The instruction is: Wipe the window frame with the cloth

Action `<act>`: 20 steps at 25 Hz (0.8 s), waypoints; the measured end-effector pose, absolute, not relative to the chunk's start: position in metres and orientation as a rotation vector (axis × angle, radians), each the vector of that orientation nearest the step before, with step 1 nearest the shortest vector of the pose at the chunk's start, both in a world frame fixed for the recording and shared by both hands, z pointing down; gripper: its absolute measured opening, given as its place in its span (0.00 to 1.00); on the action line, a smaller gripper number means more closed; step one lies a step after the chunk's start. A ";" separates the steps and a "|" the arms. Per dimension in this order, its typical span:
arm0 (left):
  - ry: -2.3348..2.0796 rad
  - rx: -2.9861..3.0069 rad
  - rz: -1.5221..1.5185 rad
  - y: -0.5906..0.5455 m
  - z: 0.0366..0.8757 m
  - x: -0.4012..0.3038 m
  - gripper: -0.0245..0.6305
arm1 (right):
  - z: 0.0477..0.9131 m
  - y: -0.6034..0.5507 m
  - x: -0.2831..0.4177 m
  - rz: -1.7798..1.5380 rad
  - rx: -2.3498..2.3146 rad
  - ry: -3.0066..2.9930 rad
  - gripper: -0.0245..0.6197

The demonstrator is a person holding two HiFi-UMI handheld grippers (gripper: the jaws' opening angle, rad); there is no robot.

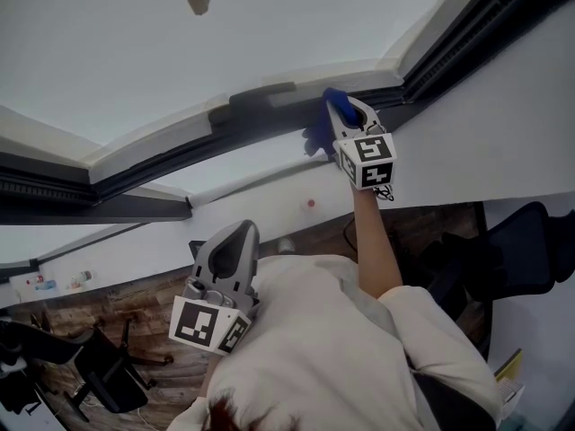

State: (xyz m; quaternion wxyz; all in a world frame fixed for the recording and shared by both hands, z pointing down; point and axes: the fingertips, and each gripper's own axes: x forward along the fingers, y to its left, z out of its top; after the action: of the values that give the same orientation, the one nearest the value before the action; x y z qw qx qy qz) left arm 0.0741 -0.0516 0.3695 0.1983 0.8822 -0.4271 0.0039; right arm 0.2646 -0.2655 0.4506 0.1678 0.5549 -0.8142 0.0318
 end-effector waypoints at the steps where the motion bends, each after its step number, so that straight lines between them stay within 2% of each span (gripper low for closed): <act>1: -1.196 2.468 0.011 -0.051 0.369 0.074 0.05 | 0.451 -0.265 0.265 0.092 1.579 -2.319 0.11; 20: -1.245 2.436 0.011 -0.050 0.373 0.087 0.05 | 0.451 -0.272 0.311 0.101 1.657 -2.279 0.11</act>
State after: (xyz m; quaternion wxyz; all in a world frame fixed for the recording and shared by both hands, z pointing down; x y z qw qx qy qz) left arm 0.0866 -0.0499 0.3727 0.2015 0.8723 -0.4456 0.0040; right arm 0.3110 -0.2721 0.4507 0.1604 0.5800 -0.7979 0.0355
